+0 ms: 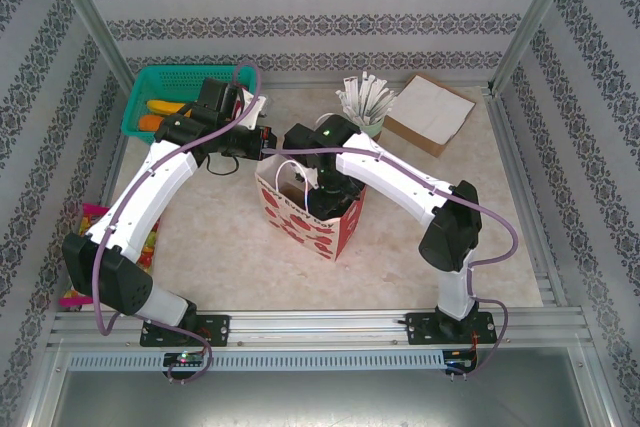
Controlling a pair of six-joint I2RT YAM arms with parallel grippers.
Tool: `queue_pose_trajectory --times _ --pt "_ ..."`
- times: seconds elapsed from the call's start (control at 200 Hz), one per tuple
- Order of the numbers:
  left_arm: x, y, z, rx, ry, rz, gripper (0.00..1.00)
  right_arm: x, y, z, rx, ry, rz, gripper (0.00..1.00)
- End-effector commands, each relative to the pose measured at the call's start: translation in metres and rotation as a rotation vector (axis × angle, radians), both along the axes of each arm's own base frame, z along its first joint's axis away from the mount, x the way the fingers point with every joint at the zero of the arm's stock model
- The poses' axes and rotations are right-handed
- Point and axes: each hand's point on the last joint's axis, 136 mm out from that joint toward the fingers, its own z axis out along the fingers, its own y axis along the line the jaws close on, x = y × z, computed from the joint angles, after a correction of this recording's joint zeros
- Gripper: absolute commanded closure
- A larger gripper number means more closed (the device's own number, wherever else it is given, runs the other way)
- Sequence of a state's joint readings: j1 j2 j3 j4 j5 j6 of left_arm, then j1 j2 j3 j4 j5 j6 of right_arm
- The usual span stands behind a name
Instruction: Pack the takeout coffee
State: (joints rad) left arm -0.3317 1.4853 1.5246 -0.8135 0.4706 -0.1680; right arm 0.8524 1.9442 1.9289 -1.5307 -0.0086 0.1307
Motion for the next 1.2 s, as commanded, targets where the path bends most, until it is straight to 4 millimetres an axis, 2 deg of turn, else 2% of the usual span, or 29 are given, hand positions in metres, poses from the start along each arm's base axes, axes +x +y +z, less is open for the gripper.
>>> queue_pose_trajectory --times 0.0,0.395,0.784,1.194 --pt "0.012 0.004 0.01 -0.024 -0.046 0.024 1.0 0.002 0.001 0.002 0.015 0.005 0.002 0.32" --pt "0.011 0.003 0.009 -0.028 -0.039 0.016 1.0 0.006 0.003 -0.005 0.028 0.004 -0.013 0.32" --pt "0.01 0.003 0.009 -0.027 -0.039 0.017 1.0 0.008 -0.009 -0.01 -0.024 0.004 -0.038 0.31" --pt "0.008 0.002 0.008 -0.037 -0.032 0.014 1.0 0.017 0.001 -0.002 0.04 -0.048 -0.048 0.32"
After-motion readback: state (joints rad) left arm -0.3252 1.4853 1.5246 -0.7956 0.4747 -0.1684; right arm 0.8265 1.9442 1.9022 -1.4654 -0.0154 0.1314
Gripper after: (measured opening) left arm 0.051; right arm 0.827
